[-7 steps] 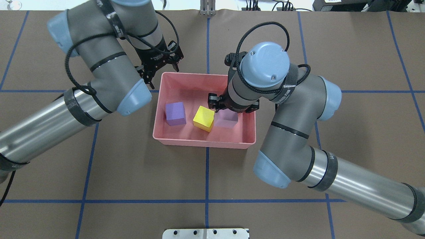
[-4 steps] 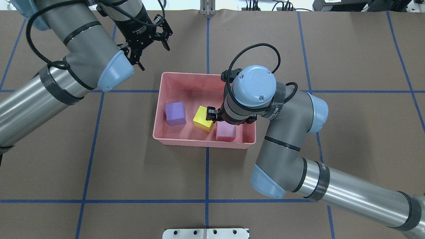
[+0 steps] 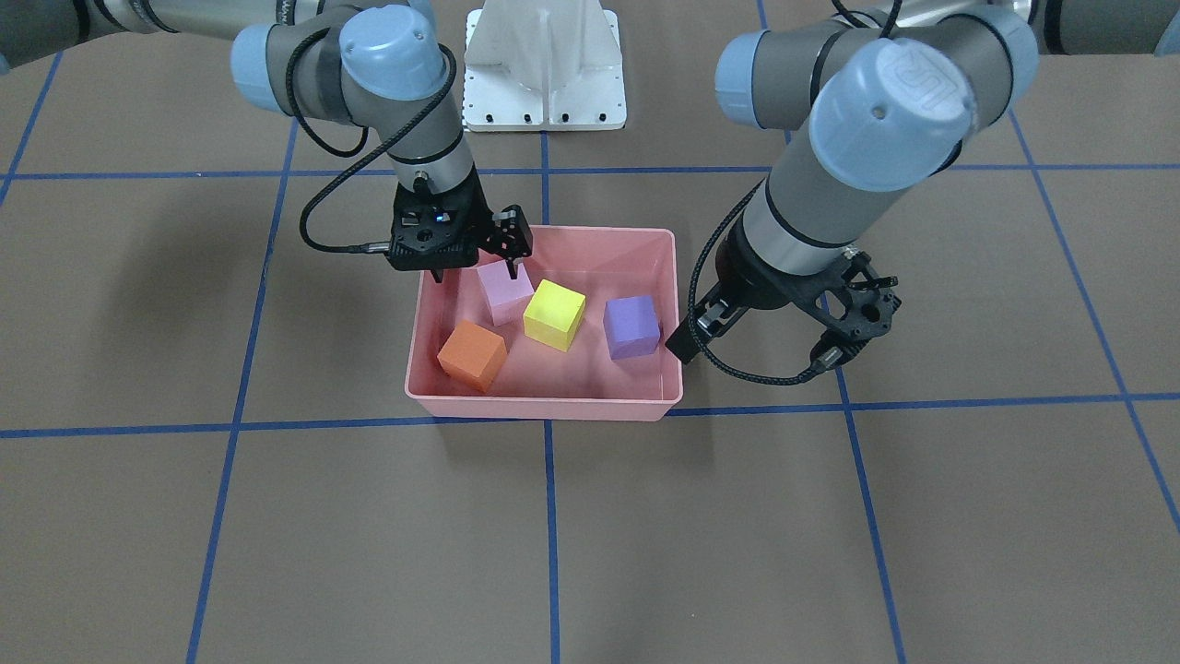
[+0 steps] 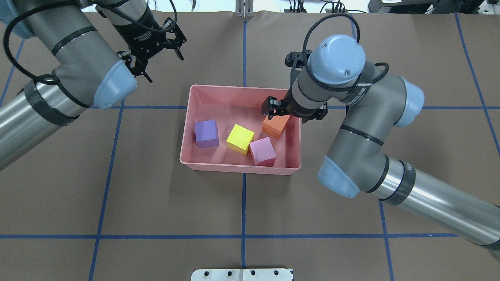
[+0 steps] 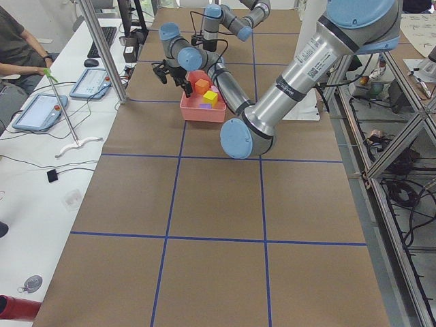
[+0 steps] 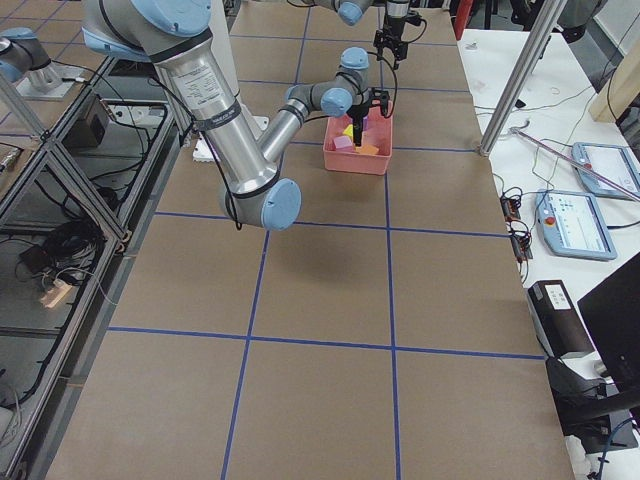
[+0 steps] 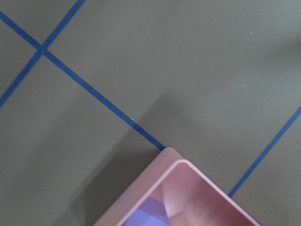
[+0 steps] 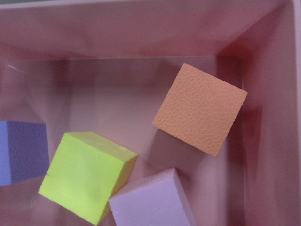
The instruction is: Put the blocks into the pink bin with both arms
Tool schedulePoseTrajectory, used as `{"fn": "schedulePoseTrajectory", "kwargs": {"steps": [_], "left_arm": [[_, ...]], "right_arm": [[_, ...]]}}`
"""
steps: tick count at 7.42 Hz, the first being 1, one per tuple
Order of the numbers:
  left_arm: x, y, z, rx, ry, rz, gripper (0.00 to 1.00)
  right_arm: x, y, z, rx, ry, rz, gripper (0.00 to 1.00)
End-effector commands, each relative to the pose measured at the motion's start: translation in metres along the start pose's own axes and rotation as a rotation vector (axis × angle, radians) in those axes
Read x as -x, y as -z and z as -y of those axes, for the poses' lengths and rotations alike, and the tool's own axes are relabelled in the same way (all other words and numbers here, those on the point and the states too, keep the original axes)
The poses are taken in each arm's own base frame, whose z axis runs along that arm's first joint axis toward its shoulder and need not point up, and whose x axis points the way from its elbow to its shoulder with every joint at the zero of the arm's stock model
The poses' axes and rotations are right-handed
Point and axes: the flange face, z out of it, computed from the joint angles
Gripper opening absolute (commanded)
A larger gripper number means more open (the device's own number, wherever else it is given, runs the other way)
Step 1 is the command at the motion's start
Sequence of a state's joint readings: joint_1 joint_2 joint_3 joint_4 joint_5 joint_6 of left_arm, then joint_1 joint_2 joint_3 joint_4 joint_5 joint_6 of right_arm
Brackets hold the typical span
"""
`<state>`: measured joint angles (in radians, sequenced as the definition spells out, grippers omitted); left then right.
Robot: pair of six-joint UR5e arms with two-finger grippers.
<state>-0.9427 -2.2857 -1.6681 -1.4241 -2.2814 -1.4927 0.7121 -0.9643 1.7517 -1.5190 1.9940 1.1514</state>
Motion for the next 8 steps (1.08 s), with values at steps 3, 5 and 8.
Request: {"fn": "schedulePoseTrajectory", "kwargs": {"steps": [3,5,8], "left_arm": [[0.250,0.039,0.090,-0.089,-0.461,0.089,1.00],[0.376,0.075,0.154,-0.114,-0.744,0.160,1.00],[0.457,0.089,0.217,-0.105,-0.853,0.193,1.00]], "right_arm": [[-0.277,0.078,0.087,0.011,0.208,-0.084,1.00],[-0.388,0.094,0.110,0.047,0.246,-0.096,1.00],[-0.469,0.098,0.129,0.084,0.292,-0.074,1.00]]}}
